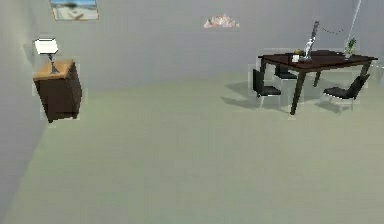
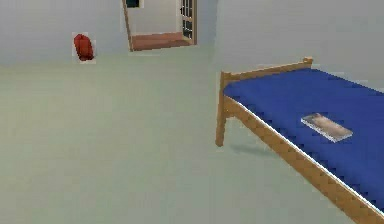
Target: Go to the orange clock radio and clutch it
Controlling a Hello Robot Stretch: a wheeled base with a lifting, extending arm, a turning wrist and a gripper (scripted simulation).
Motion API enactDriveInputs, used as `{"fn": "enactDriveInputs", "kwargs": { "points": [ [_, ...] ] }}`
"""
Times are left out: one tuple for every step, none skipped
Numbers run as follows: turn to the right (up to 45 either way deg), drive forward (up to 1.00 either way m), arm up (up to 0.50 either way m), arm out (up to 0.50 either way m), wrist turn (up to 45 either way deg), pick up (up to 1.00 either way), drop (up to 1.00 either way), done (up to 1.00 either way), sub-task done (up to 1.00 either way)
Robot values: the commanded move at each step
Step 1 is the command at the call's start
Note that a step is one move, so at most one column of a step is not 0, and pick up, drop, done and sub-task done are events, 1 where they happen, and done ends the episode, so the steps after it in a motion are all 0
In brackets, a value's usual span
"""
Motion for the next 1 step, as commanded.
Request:
{"fn": "enactDriveInputs", "kwargs": {
  "points": [
    [6.0, 0.0, 0.0, 0.0, 0.0, 0.0, 0.0, 0.0, 0.0]
  ]
}}
